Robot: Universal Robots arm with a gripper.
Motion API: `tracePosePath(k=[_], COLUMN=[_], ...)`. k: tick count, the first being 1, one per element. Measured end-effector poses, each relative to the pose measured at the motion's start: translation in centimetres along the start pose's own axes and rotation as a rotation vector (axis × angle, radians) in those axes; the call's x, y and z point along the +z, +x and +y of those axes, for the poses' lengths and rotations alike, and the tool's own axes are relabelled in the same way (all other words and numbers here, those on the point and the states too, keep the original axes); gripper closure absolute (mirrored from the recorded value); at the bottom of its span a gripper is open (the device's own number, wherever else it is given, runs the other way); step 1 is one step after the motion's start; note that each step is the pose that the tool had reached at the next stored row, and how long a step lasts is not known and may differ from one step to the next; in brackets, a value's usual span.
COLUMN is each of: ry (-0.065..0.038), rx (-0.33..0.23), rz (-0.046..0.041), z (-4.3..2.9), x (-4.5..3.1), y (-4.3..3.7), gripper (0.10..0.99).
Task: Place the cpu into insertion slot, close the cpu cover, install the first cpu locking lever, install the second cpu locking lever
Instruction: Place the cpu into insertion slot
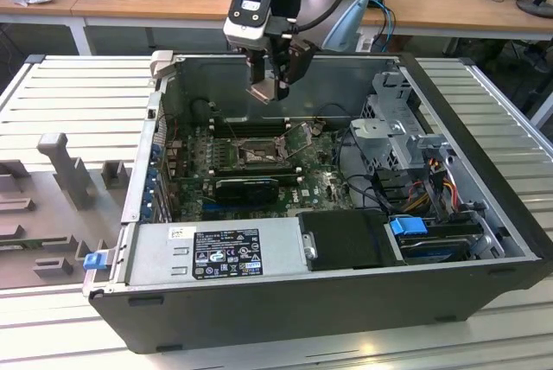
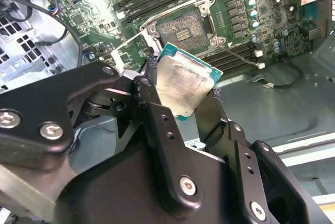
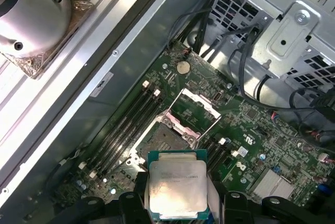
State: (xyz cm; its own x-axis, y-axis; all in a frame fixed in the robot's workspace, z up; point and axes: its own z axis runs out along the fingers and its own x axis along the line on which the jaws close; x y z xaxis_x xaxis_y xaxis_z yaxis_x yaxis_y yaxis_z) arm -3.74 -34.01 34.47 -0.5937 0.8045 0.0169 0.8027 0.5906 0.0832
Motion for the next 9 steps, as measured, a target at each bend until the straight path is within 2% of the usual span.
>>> tracePosePath(k=[9], ry=[-0.002], rx=[0.087], rz=[-0.0074], z=[0.0], x=[0.04], y=[0.0], gripper=[0.557])
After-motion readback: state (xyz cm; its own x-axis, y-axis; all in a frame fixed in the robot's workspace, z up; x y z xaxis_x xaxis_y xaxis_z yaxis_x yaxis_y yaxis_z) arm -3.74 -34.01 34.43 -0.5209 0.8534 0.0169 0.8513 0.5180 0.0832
